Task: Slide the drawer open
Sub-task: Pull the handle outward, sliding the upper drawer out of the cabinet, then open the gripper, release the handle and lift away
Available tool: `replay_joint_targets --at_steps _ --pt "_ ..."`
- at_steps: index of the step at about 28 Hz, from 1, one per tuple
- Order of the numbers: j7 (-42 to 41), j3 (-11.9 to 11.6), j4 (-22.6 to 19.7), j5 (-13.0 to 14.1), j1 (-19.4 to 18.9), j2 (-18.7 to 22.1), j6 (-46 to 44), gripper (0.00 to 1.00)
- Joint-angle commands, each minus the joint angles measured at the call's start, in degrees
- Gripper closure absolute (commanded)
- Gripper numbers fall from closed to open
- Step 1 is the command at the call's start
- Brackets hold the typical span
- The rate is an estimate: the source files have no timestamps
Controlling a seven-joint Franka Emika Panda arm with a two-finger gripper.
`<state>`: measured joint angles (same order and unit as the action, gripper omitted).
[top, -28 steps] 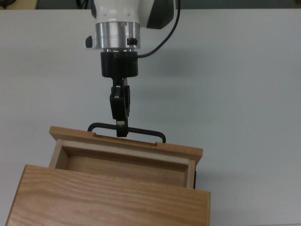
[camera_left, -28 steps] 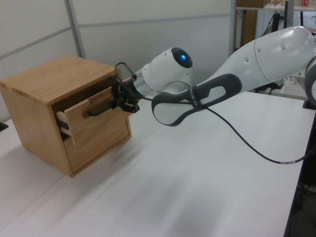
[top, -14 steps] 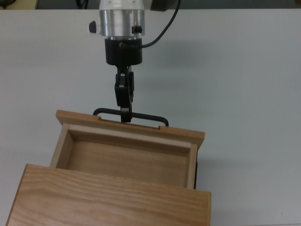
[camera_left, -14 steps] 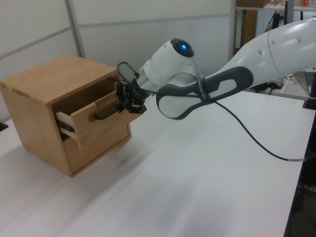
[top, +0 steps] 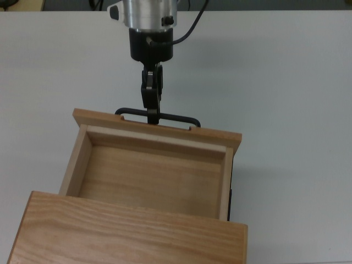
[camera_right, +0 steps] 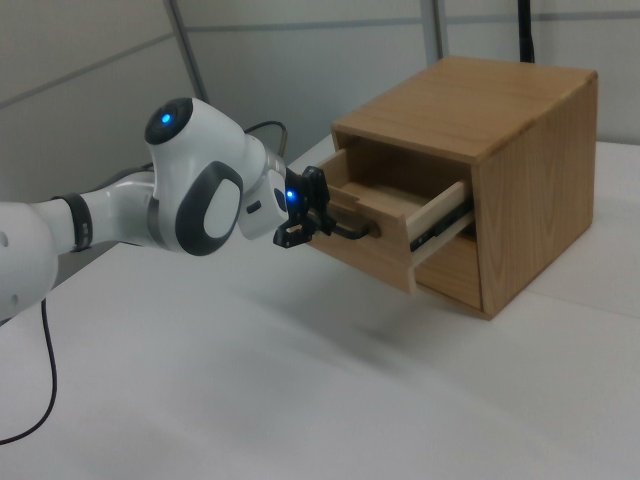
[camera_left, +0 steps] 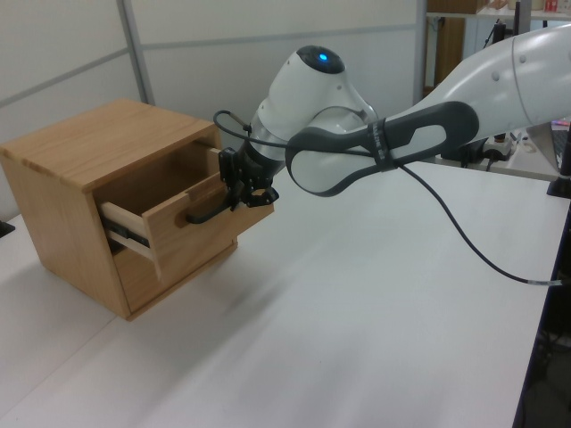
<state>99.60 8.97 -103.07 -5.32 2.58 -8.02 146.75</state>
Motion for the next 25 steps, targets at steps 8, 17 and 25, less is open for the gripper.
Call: replay_joint_targets --at_steps 8,17,25 --pt "2.27 2.11 0.15 0.4 -0.65 3.19 -11.3 1.0" --pt "2.18 2.11 1.55 0.4 -0.65 4.95 -20.0 1.0" --pt "2.27 2.02 4.81 0.4 -0.65 5.04 -27.65 1.0"
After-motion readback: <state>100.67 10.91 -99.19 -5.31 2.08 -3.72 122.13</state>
